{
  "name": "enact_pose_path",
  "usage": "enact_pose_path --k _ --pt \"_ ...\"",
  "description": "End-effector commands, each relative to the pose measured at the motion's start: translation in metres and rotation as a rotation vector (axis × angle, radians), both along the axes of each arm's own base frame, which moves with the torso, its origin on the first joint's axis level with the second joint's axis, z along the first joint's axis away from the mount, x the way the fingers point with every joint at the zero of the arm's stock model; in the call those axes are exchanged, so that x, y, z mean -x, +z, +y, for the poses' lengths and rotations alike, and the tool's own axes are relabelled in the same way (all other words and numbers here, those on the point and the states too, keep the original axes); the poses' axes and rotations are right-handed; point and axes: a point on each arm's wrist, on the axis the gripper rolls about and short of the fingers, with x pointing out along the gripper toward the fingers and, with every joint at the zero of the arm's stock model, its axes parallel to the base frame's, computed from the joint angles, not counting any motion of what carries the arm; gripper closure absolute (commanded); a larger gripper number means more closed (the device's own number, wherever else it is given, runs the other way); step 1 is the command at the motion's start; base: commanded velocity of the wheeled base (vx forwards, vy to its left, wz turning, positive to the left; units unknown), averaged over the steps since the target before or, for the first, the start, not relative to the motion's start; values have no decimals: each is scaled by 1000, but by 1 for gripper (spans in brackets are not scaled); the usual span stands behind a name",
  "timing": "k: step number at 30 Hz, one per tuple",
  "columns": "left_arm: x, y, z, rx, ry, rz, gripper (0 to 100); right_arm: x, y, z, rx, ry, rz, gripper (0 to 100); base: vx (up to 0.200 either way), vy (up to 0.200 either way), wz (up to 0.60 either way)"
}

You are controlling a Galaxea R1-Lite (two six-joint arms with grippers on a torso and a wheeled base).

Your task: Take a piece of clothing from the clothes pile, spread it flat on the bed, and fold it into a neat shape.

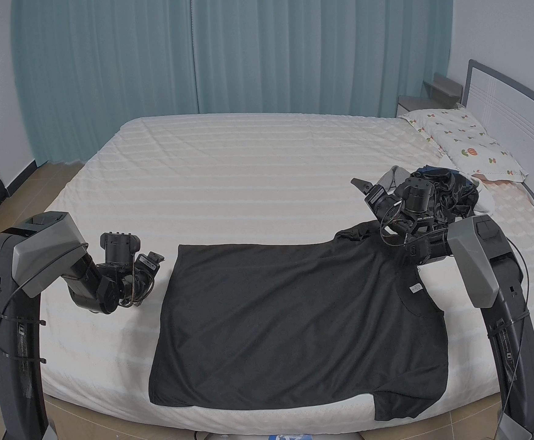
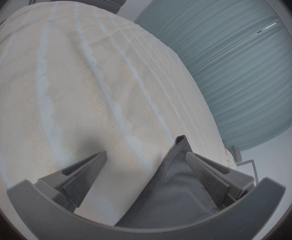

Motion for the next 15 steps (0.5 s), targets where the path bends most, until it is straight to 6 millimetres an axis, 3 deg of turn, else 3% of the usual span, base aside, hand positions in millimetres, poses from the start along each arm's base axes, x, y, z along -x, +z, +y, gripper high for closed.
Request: enact_pose_path --k 1,8,11,15 --pt "0 -1 0 1 0 2 0 -1 -14 0 11 -2 35 0 0 0 0" --pt "0 0 0 0 1 1 0 2 -20 2 43 -59 164 0 0 0 0" --pt "0 -1 0 2 1 2 0 4 -9 0 48 -97 159 0 0 0 0" --pt "2 1 0 4 -2 4 0 25 9 -11 74 -123 206 0 0 0 0"
